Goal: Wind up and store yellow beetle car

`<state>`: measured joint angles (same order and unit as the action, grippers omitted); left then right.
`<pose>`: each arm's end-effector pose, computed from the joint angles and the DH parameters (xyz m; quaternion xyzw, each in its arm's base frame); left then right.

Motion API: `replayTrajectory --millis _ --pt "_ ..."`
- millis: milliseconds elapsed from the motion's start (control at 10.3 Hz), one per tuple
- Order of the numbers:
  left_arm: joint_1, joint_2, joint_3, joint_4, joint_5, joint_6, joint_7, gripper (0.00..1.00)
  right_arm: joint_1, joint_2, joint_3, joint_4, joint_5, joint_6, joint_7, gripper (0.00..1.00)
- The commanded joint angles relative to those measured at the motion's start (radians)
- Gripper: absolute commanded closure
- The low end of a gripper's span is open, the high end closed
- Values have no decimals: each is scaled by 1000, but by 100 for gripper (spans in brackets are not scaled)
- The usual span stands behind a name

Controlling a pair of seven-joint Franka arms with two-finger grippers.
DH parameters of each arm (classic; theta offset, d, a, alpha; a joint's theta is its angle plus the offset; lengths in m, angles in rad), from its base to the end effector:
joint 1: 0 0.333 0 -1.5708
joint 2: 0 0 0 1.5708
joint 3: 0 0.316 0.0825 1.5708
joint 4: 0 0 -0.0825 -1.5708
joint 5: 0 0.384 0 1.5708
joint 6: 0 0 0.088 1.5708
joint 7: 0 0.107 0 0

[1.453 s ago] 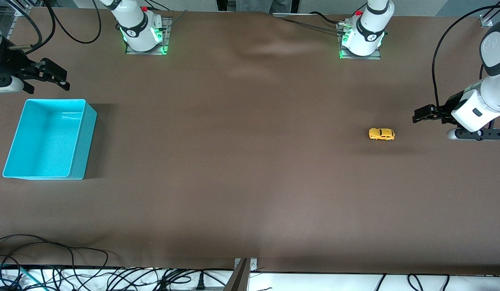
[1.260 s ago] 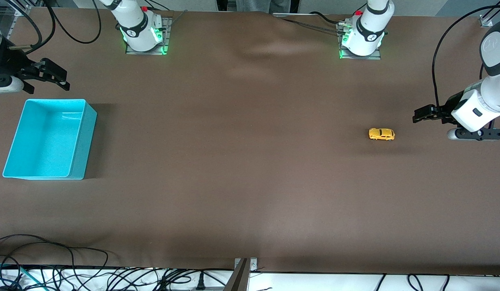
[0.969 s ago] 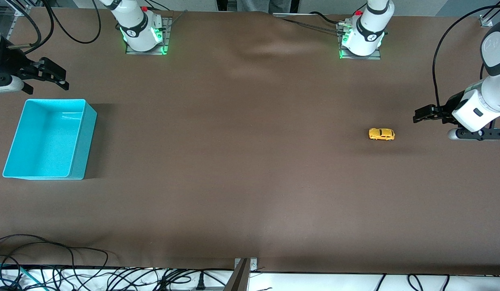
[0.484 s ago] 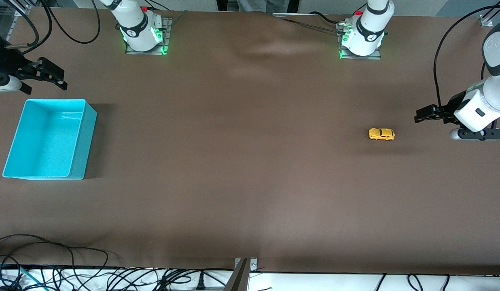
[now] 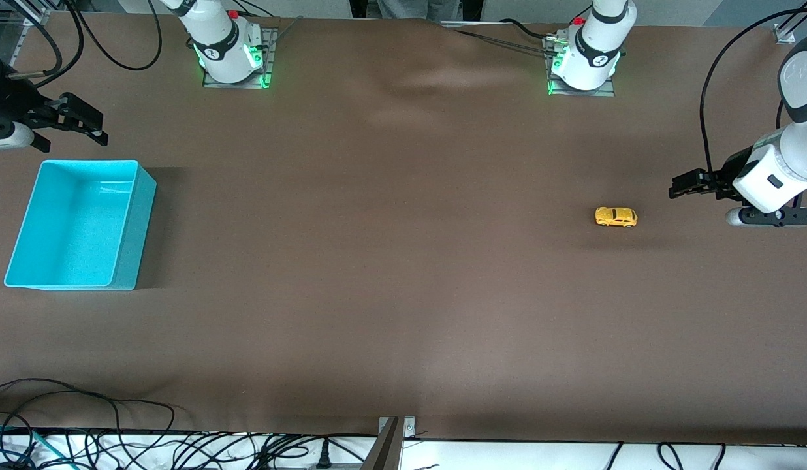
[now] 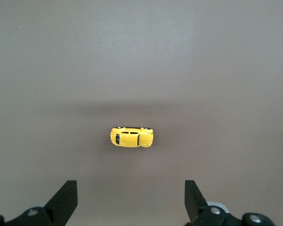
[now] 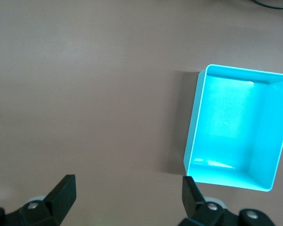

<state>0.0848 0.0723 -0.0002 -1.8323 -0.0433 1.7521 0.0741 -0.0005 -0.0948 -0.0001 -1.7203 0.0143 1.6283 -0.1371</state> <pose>0.5640 0.0440 0.4753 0.9968 0.0107 -0.0743 0.0269 0.5285 0.0011 0.6100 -0.9977 -0.0678 -0.0019 0.0070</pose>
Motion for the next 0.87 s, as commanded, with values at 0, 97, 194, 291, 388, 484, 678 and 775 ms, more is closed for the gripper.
replayTrajectory --millis 0,97,194,291,388,484,678,775 --pt "3 -6 3 2 -13 -8 29 0 -1 4 -3 15 -10 -19 -18 0" --pt "3 -6 3 2 -13 -8 27 0 -3 3 -5 14 -11 -19 -18 0" --pt "3 -6 3 2 -13 -8 27 0 -3 4 -5 14 -11 -19 -18 0" --pt "3 -6 3 2 -12 -8 26 0 -3 4 -5 14 -10 -19 -22 0" --pt "3 -6 3 2 -9 -8 24 0 -3 4 -12 14 -10 -19 -38 0" --pt "3 -5 2 2 20 -8 21 0 -3 4 -15 14 -10 -19 -39 0" --pt "3 -6 -1 2 29 -8 21 0 -1 4 -15 14 -10 -19 -39 0" --pt "3 -6 -1 2 29 -8 21 0 -1 4 -15 14 -10 -19 -39 0"
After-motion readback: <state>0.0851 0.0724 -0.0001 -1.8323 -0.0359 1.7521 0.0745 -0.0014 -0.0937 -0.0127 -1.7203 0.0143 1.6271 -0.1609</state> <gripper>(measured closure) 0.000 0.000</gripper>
